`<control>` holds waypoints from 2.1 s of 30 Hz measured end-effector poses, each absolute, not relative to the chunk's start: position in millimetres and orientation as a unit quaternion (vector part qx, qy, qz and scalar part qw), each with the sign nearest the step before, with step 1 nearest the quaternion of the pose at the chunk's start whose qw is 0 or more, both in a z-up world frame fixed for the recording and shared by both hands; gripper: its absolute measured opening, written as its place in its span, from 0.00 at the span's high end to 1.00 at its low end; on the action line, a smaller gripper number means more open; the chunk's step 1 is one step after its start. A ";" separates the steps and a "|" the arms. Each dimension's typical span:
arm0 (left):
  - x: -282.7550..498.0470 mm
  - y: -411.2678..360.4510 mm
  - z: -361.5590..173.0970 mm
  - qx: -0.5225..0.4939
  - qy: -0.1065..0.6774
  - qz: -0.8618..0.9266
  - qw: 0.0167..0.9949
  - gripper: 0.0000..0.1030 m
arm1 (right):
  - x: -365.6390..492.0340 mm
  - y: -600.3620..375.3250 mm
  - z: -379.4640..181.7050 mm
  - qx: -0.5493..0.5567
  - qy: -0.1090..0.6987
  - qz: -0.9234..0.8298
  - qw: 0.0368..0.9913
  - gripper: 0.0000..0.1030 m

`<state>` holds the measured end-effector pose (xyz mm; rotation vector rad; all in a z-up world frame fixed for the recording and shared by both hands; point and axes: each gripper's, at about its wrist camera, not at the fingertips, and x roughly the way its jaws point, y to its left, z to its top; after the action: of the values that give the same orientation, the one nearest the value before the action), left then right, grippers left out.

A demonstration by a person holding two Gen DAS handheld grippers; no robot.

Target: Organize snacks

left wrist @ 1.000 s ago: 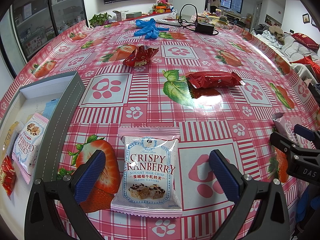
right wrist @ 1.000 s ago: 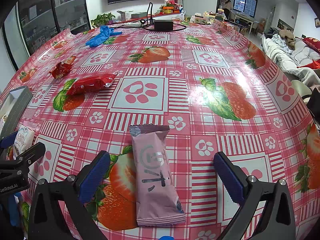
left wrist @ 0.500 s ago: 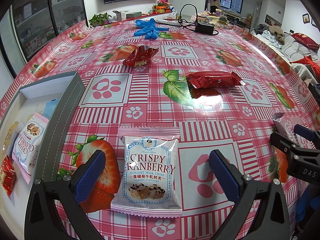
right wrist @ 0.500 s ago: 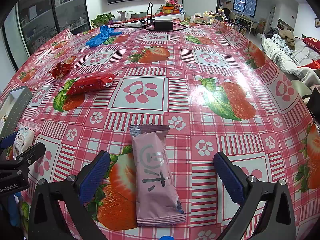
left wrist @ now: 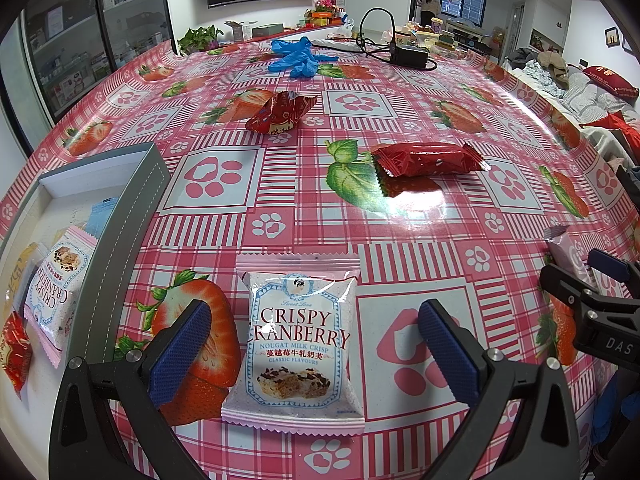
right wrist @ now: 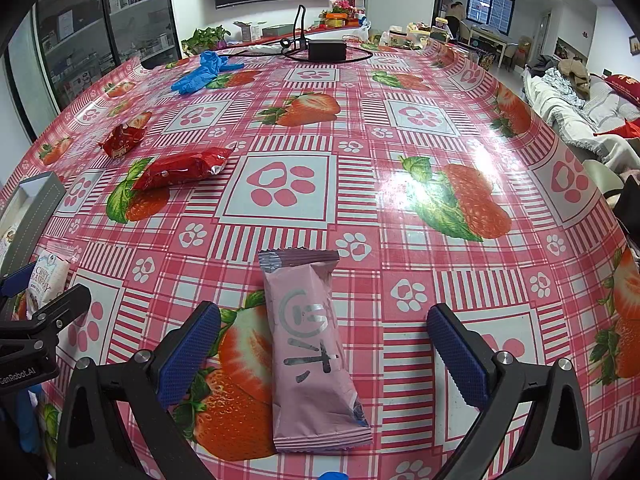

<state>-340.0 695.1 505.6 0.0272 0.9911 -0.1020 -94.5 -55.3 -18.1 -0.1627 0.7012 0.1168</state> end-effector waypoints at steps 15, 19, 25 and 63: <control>-340.0 695.1 505.6 0.013 0.475 -0.049 0.878 0.00 | -94.6 -55.2 -18.3 -0.079 0.343 0.057 0.934 0.00; -340.0 695.4 505.6 0.013 0.475 -0.049 0.878 0.00 | -94.7 -55.2 -18.2 -0.079 0.343 0.057 0.934 0.00; -340.1 695.3 505.6 0.013 0.475 -0.049 0.878 0.00 | -94.7 -55.2 -18.2 -0.079 0.343 0.057 0.934 0.00; -379.4 702.1 562.5 -0.037 0.486 -0.131 0.863 0.59 | -120.4 -43.5 14.7 -0.016 0.407 0.147 0.901 0.74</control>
<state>-379.4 702.1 562.5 -0.0783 1.0188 -0.2750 -120.4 -43.5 14.7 -0.0336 0.8420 0.3039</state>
